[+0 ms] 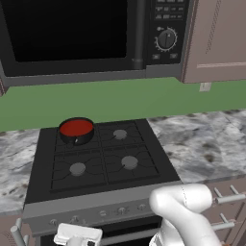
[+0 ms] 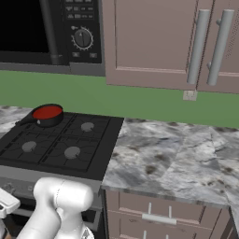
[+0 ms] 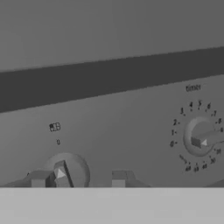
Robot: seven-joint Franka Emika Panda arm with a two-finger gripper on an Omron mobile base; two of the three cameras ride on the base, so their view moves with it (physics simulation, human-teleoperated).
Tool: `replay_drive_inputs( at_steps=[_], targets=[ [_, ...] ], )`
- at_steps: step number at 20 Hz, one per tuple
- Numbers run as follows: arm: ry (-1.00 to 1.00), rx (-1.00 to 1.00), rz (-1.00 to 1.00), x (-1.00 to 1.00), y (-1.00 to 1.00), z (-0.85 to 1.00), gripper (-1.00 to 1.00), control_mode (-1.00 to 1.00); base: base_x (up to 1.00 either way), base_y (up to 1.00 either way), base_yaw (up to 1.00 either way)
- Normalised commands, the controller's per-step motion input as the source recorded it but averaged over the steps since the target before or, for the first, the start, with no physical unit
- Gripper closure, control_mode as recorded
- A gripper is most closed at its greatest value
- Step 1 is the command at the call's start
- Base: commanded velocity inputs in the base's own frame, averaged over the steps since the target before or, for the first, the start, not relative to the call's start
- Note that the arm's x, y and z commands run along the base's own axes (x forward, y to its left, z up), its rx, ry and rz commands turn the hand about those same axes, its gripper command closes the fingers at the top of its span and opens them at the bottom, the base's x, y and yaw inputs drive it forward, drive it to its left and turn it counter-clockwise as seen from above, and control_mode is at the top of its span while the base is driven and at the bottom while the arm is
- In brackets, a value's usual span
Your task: Wait until the marinara sauce is simmered to a deep red color and then turn off the stove.
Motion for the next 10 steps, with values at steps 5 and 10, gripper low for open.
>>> replay_drive_inputs(
  at_steps=[5,10],
  targets=[
    [0.00,0.36,-0.08,0.00,-0.26,0.18,1.00,-1.00,0.00,0.00,0.00],
    [0.00,0.32,-0.06,0.00,-0.30,0.26,1.00,-1.00,0.00,0.00,0.00]
  ],
)
